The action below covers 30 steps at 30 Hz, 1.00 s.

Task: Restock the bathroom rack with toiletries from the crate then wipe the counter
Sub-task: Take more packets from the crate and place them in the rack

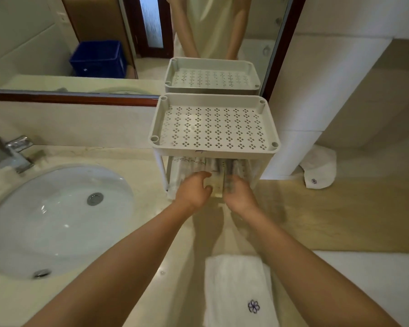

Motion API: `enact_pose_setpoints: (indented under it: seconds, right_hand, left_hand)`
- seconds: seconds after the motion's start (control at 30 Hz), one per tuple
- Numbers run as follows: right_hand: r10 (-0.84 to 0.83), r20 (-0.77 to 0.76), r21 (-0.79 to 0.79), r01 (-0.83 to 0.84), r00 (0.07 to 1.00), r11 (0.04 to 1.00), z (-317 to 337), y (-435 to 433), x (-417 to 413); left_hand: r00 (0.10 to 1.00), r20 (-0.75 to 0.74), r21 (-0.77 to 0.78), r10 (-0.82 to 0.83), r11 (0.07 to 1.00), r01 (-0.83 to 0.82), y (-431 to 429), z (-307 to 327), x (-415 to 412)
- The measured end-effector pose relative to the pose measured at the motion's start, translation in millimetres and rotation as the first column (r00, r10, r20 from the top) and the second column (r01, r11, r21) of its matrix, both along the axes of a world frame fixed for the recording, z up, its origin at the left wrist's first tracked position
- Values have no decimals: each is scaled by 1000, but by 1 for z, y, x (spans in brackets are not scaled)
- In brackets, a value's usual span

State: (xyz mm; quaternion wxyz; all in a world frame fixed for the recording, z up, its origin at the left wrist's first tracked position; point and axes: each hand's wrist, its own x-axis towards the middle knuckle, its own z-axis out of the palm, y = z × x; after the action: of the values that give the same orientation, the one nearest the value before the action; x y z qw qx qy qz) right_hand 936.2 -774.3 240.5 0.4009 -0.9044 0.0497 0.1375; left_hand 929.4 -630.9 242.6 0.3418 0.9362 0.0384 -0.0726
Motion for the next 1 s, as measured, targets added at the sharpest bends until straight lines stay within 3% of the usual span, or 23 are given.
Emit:
enact_pose_setpoints:
  seconds: [0.33, 0.53, 0.77, 1.0]
  right_hand:
    - [79, 24, 40, -80, 997, 996, 33, -5, -78]
    - [215, 34, 109, -217, 976, 970, 29, 34, -99]
    - [462, 22, 213, -455, 887, 864, 26, 108, -129]
    - [666, 7, 276, -641, 746, 716, 24, 188, -181]
  left_hand:
    - [980, -30, -241, 197, 950, -198, 18, 28, -101]
    - [921, -41, -278, 388, 881, -383, 53, 30, -141]
    - [759, -44, -286, 650, 719, -633, 105, 32, -207]
    - [528, -56, -286, 847, 494, -821, 156, 30, -299]
